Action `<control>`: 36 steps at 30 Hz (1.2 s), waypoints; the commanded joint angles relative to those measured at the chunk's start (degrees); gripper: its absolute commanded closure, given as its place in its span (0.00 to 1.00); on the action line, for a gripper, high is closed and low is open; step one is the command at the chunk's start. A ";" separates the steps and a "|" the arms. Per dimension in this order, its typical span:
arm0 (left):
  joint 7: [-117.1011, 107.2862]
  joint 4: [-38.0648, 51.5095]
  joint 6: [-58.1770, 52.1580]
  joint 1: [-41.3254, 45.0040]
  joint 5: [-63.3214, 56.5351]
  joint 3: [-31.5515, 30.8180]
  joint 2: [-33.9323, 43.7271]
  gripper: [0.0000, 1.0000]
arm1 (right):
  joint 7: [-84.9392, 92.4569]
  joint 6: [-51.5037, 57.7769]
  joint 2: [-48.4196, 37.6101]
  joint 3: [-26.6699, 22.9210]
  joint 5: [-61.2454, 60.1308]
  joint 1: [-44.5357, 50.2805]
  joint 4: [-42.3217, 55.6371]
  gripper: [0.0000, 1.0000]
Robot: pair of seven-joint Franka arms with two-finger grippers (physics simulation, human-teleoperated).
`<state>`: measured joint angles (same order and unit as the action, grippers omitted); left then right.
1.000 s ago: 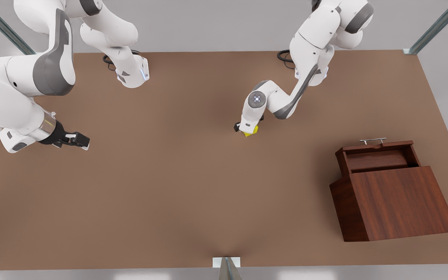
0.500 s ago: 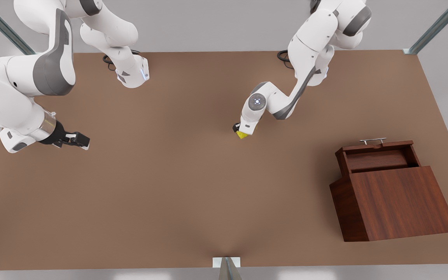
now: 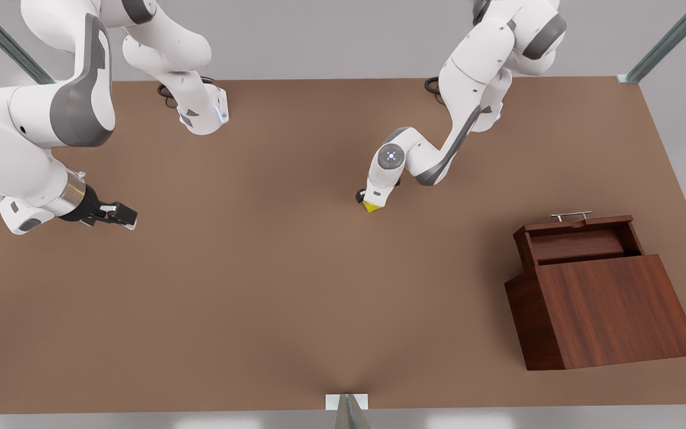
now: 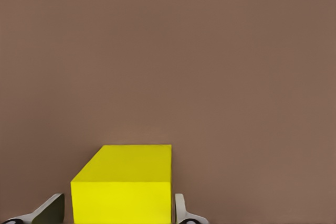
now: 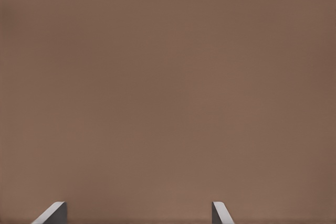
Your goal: Open the drawer with left arm, place the square in the middle with right arm, and place the square in the drawer with left arm
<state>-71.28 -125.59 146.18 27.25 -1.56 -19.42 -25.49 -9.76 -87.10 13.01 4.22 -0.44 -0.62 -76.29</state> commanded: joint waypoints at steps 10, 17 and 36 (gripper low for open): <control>0.00 0.43 0.34 0.00 0.15 0.00 -2.02 0.43 | 0.09 0.35 0.08 0.00 0.00 0.00 0.00 0.00; 0.00 0.52 0.16 0.00 0.15 0.79 -1.14 0.45 | 0.09 0.35 0.08 -0.09 0.00 0.00 0.00 0.00; 44.20 23.02 -46.60 -23.99 -0.55 14.14 20.66 0.42 | 0.35 0.44 0.43 -0.26 0.00 -0.35 0.09 0.00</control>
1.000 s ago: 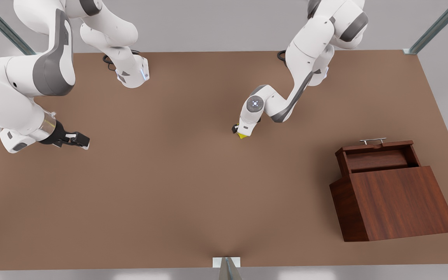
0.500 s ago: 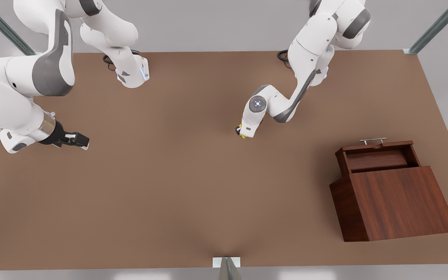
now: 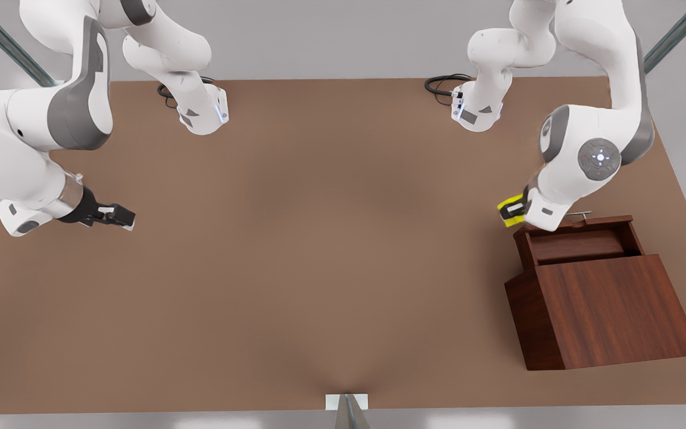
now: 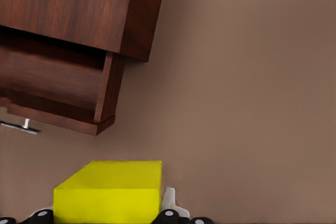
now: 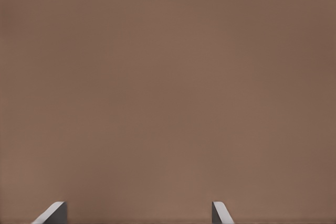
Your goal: Open the drawer with left arm, place the square in the middle with right arm, and place the square in the drawer with left arm
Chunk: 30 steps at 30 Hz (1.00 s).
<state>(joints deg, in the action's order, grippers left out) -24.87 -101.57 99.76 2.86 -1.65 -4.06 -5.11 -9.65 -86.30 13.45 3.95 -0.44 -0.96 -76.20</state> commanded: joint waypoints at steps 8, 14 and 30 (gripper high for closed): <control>11.95 3.39 3.86 -7.87 -4.76 0.46 -7.81 0.42 | -0.11 0.52 0.00 0.00 -0.26 0.00 0.09 0.00; 16.70 1.64 9.13 -12.26 -4.85 0.46 -10.80 0.42 | -0.20 0.70 0.00 0.00 -0.26 -0.27 0.00 0.00; 16.96 0.32 10.19 -14.11 -4.94 1.60 -11.77 0.41 | -0.20 1.40 -0.09 0.35 -0.26 0.08 0.35 0.00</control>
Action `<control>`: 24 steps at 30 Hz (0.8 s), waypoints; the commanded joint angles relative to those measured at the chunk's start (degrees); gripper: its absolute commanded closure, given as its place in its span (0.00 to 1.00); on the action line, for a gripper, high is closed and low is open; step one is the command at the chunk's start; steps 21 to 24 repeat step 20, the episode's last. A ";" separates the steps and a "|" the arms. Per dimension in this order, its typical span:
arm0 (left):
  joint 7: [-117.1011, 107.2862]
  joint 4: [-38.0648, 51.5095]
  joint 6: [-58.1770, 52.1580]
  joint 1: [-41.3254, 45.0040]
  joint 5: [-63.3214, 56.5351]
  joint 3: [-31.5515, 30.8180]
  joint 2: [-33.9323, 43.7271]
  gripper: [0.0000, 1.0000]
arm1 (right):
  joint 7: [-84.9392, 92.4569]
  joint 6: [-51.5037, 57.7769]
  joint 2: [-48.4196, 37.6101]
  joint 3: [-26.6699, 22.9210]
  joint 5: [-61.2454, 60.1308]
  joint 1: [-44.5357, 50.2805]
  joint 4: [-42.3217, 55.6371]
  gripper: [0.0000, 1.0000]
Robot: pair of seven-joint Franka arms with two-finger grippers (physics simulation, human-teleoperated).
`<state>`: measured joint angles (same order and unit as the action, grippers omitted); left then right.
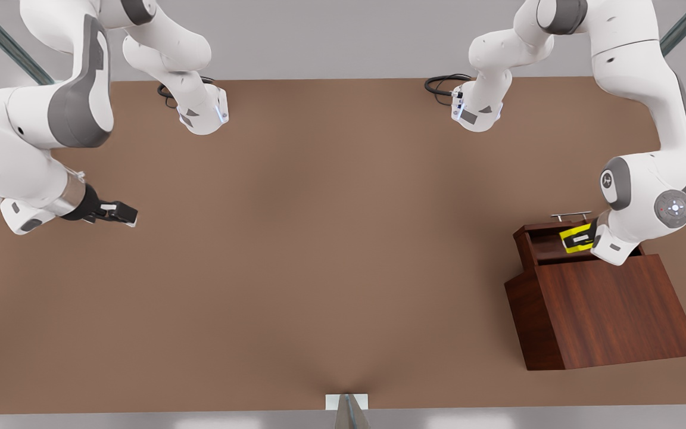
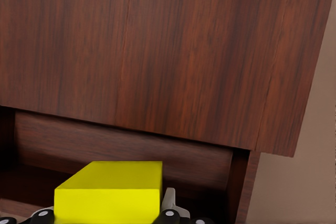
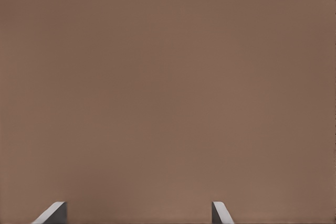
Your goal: Open the drawer with left arm, place the square in the middle with right arm, and place the square in the drawer with left arm
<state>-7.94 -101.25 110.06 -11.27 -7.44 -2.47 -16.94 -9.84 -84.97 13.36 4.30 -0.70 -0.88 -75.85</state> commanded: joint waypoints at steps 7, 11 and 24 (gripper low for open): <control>-0.58 0.17 0.42 0.02 0.94 0.36 -0.28 0.00 | -0.09 0.33 -0.09 0.00 -0.18 0.27 0.00 0.00; -1.89 1.49 -2.29 0.11 1.11 0.27 2.25 0.00 | 0.00 0.86 -0.01 0.00 -0.18 0.27 0.00 0.00; 0.12 19.60 -24.63 9.08 1.20 -4.65 4.73 0.00 | 0.00 0.95 -0.09 0.00 -0.18 0.36 0.00 0.00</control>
